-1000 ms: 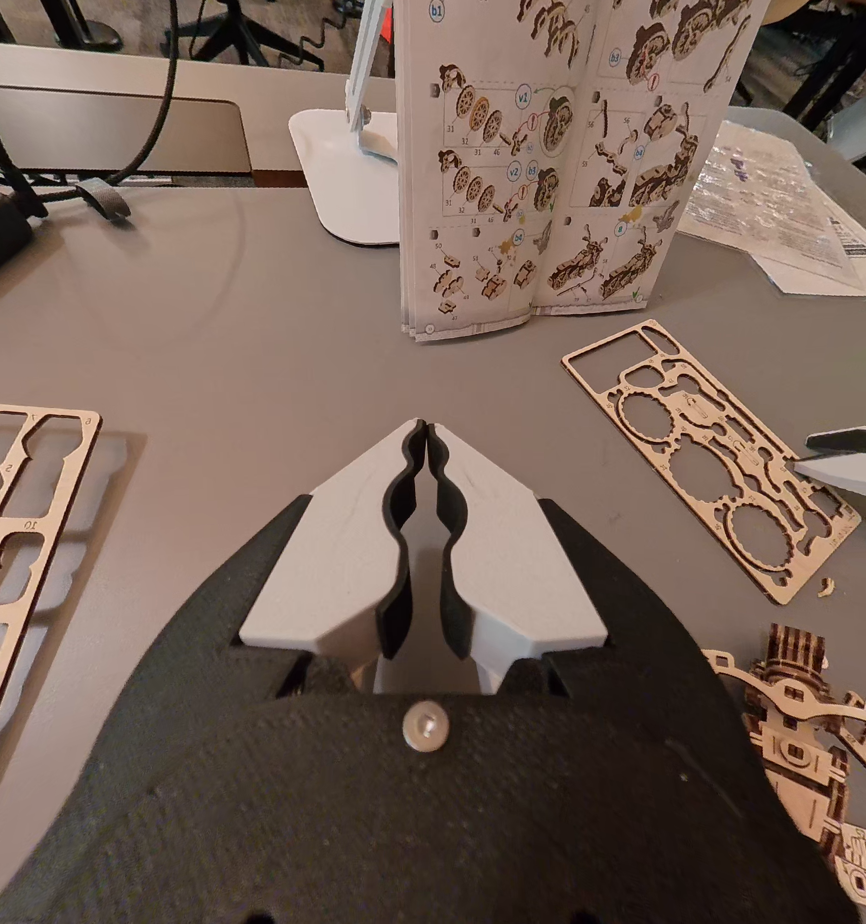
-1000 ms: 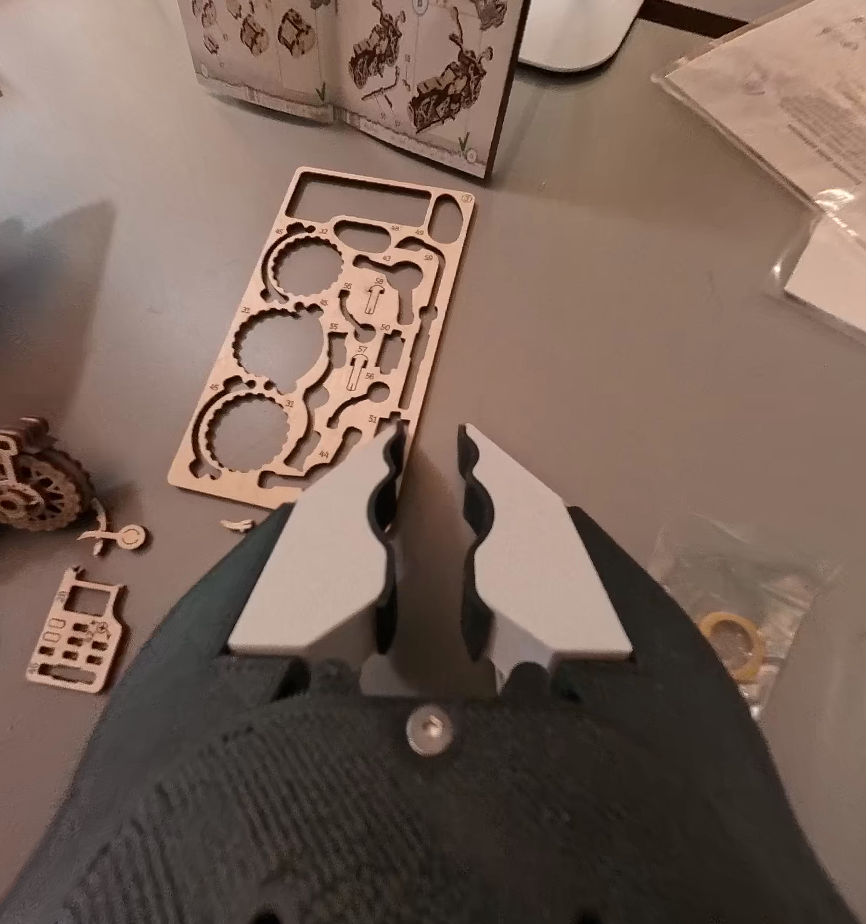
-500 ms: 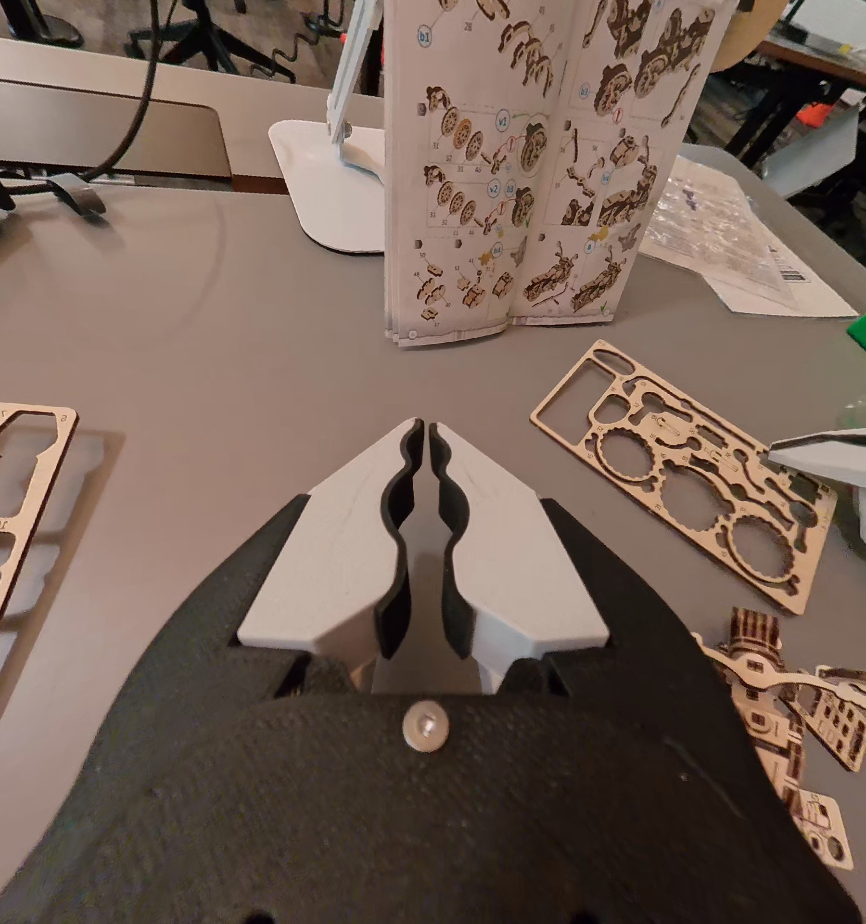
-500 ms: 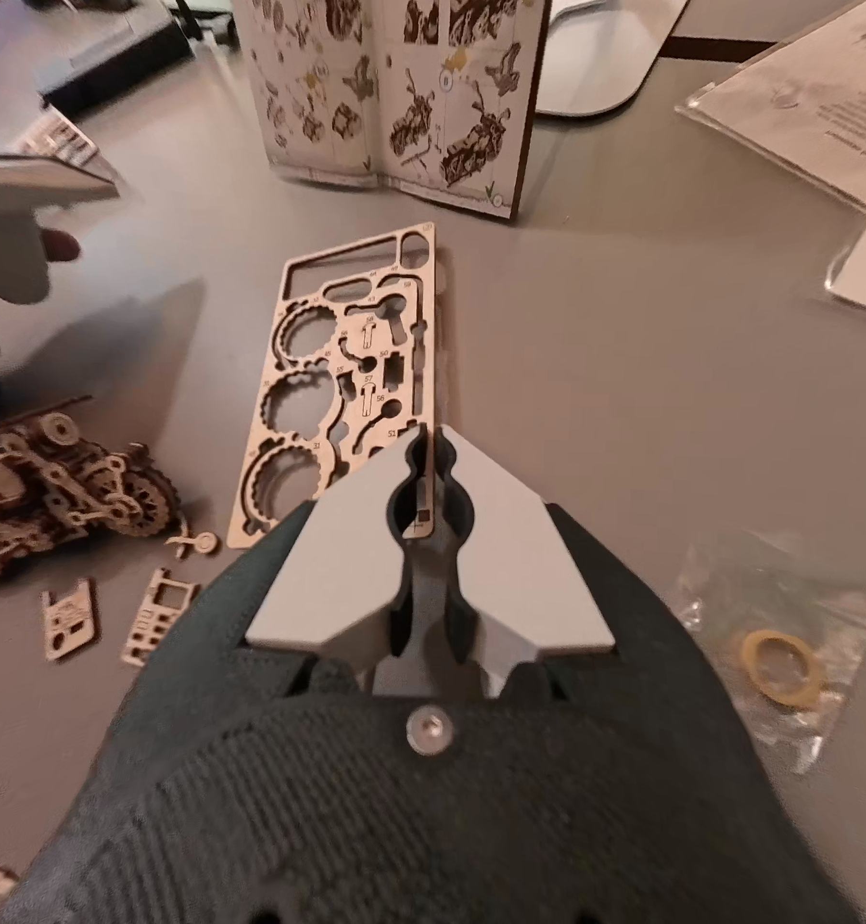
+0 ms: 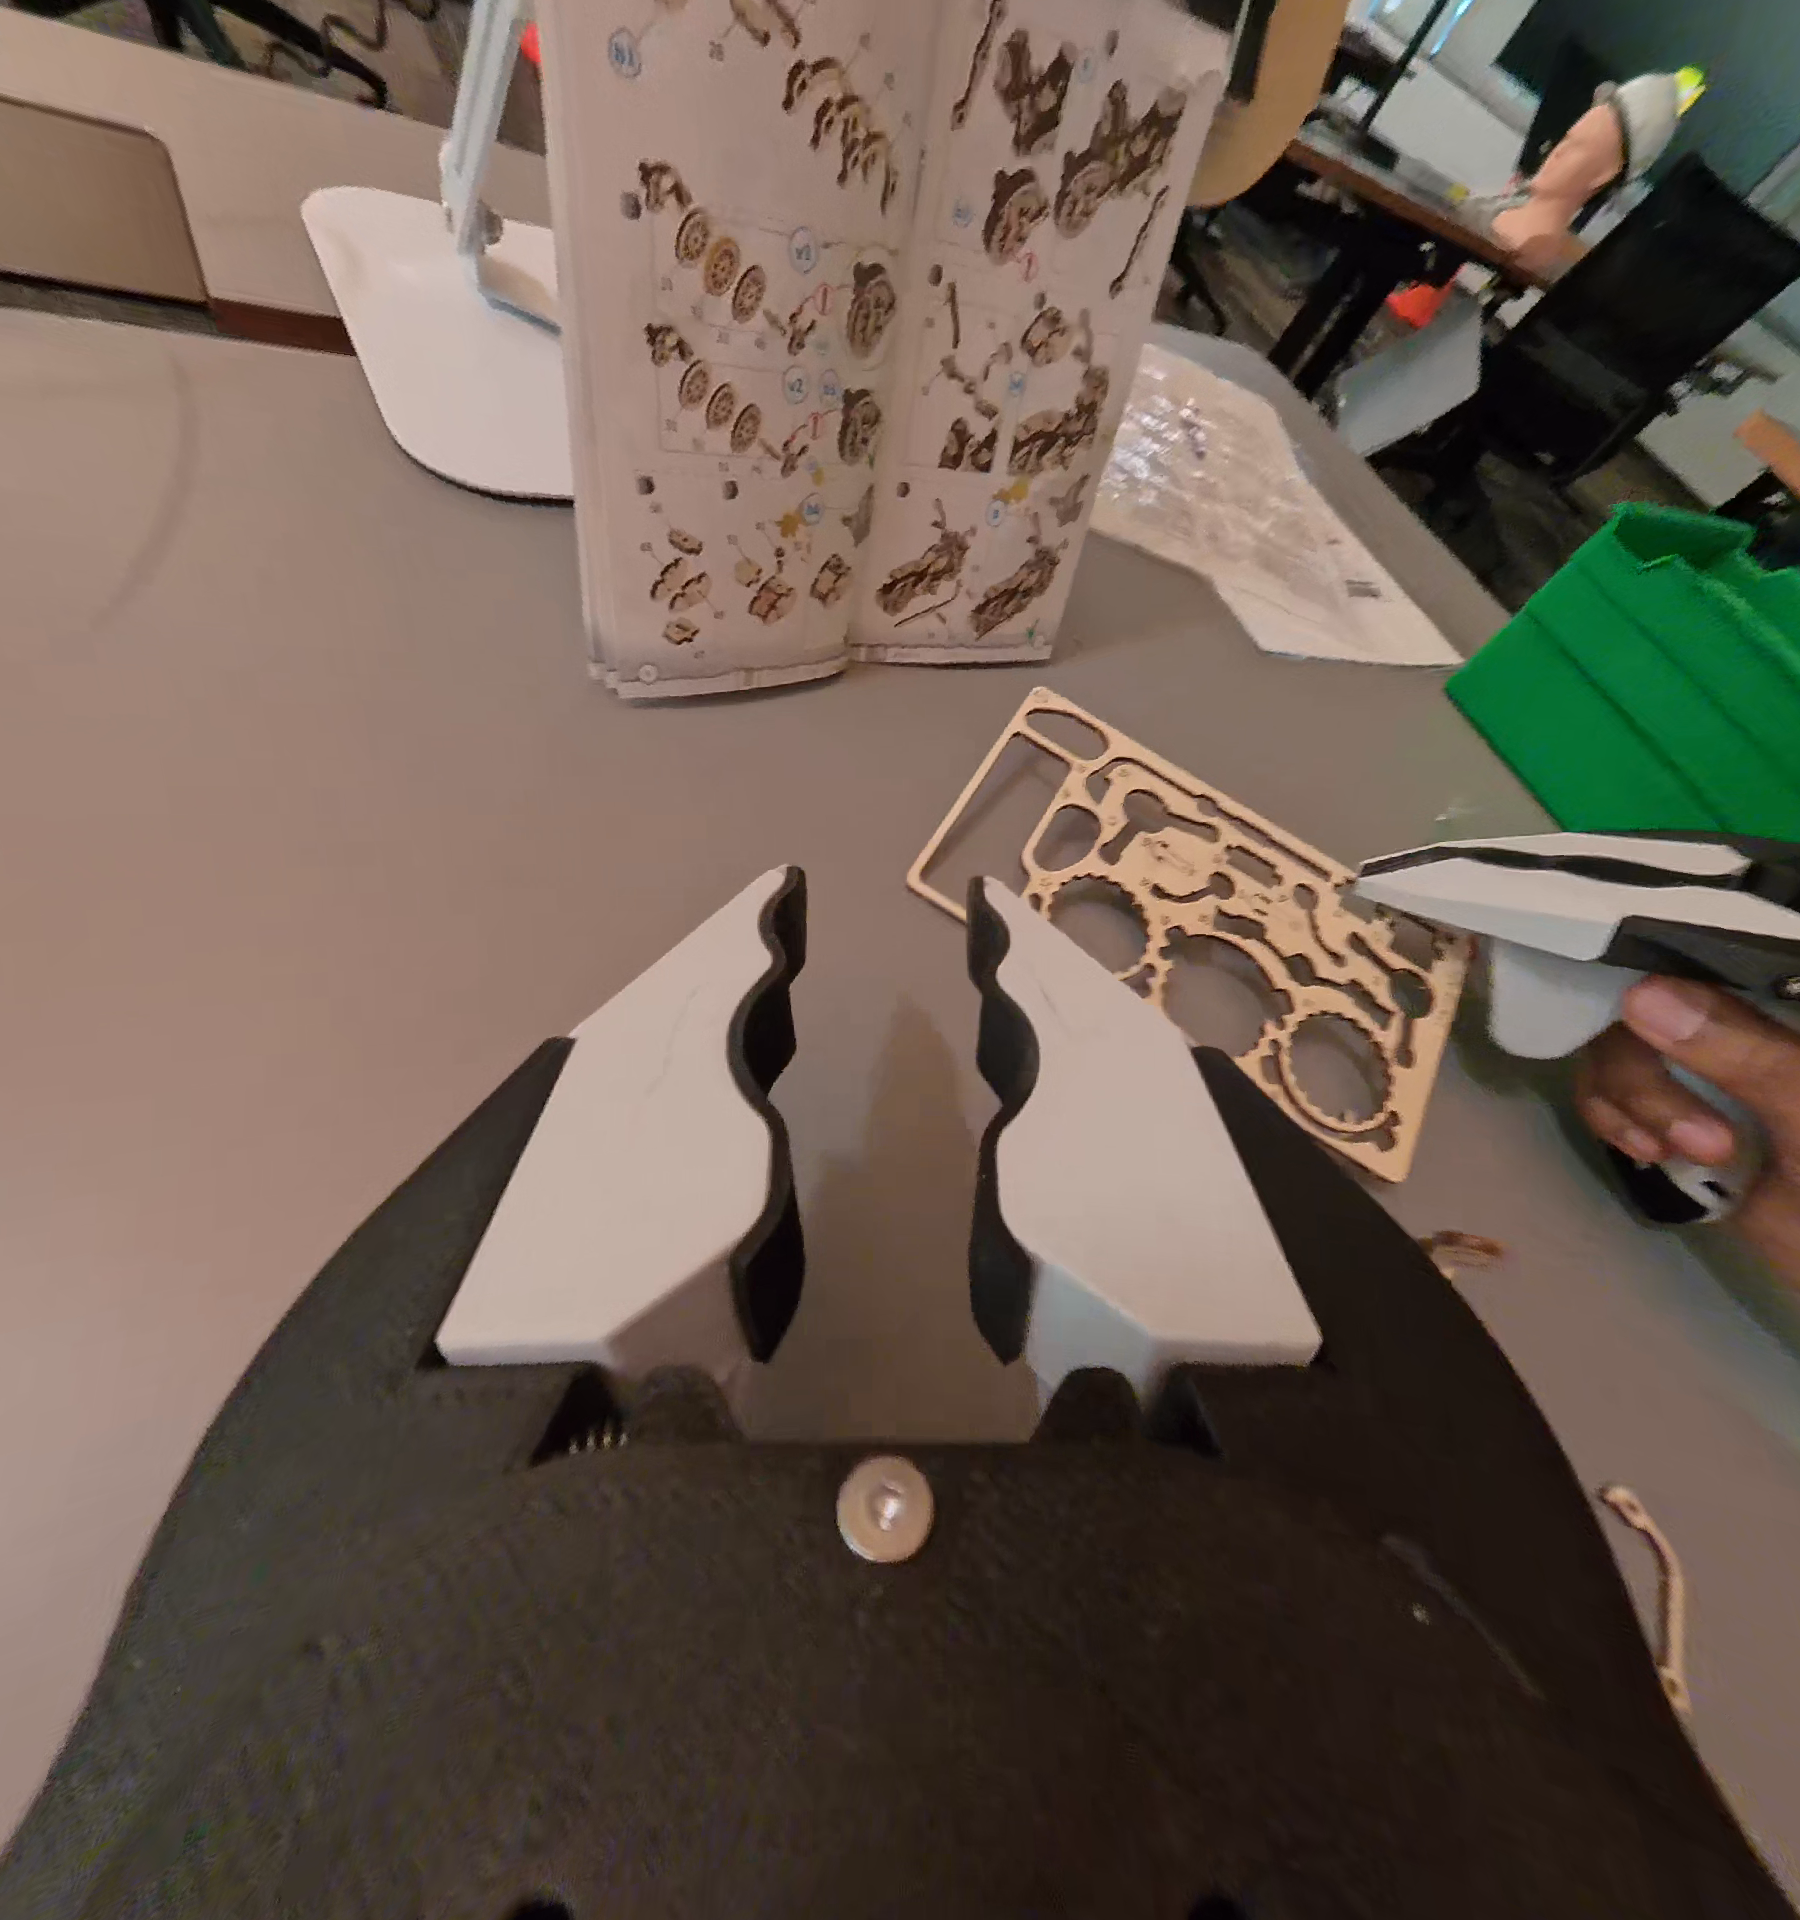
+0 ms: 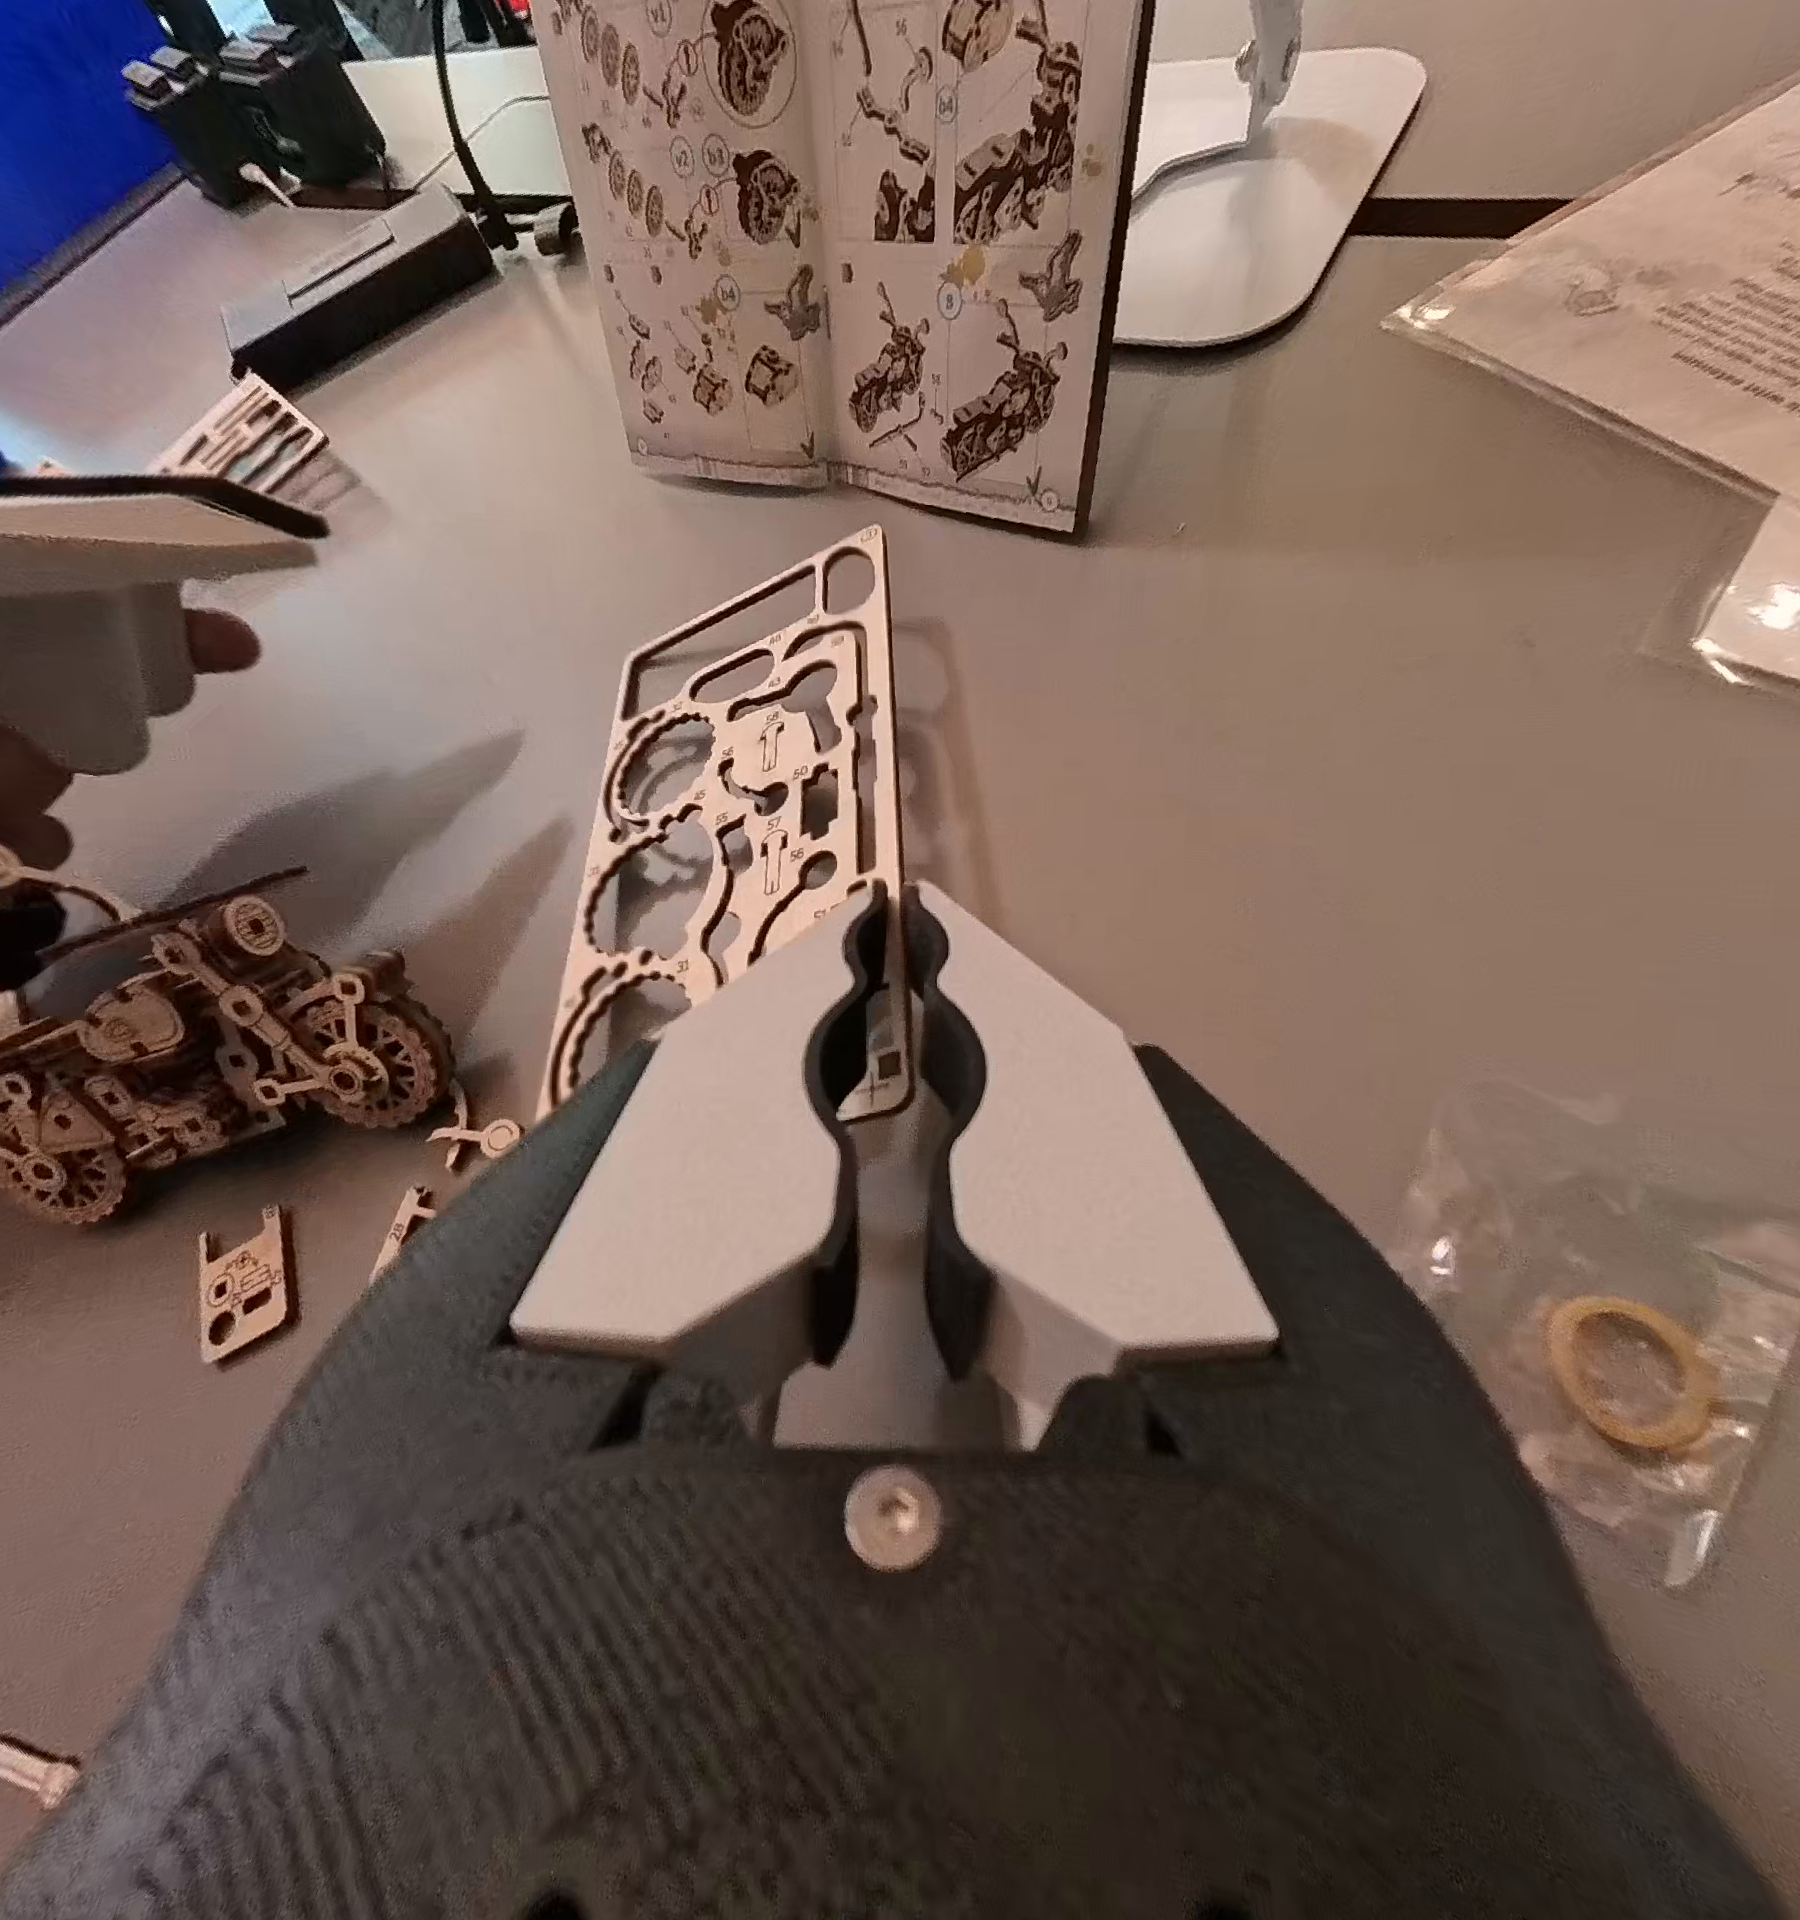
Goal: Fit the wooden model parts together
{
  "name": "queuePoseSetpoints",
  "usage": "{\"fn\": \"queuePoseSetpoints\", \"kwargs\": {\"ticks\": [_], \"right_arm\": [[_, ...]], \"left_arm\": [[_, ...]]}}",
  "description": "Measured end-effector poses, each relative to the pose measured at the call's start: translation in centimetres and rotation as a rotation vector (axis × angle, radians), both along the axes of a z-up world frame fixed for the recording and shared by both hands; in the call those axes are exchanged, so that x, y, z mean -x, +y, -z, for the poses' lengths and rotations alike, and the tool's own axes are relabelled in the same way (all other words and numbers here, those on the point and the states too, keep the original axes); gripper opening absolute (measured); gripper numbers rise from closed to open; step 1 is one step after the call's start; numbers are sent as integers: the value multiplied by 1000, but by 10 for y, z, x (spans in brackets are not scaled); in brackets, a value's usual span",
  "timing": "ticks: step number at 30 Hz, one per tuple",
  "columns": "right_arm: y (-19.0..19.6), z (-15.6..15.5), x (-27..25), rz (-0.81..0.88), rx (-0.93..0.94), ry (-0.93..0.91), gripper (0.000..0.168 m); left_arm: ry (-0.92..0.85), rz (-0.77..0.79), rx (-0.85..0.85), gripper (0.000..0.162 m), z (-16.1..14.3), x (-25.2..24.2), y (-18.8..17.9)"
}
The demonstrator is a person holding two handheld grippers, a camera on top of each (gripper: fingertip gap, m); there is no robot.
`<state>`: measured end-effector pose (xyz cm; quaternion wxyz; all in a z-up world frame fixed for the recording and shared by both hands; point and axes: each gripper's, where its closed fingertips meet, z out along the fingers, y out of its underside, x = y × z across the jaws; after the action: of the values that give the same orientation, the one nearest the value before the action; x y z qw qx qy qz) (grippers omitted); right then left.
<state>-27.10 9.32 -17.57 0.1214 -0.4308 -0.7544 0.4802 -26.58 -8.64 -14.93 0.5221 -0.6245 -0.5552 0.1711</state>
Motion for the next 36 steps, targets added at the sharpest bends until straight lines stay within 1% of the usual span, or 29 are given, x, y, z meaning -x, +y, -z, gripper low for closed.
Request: {"fn": "queuePoseSetpoints", "kwargs": {"ticks": [4, 7, 11, 19, 23, 26, 29, 33, 36], "right_arm": [[2, -4, 2, 5, 30, 5, 1], [-1, -11, 2, -12, 81, 18, 1], [-1, -14, 2, -15, 89, 34, 1], [-3, -17, 1, -28, 98, 50, 1], [-2, -20, 0, -30, 114, 48, 1], [0, -23, -1, -24, 139, 37, 0], [5, -29, -2, -13, 181, 22, 0], [13, -35, -8, -5, 200, 3, 0], [23, -38, -20, -2, 171, 8, 0]], "left_arm": [[25, 16, -15, 32, -14, -3, 5], [12, 29, -11, 35, -10, -4, 8], [-12, 48, -61, 37, -8, -7, 14], [12, 82, -78, 40, -21, -10, 23], [6, 106, -135, 45, -35, -15, 35], [12, 155, -183, 48, -51, -25, 54], [43, 218, -132, 50, -59, -38, 80], [48, 318, -9, 55, -52, -60, 121], [18, 360, 70, 56, -37, -72, 142]]}}
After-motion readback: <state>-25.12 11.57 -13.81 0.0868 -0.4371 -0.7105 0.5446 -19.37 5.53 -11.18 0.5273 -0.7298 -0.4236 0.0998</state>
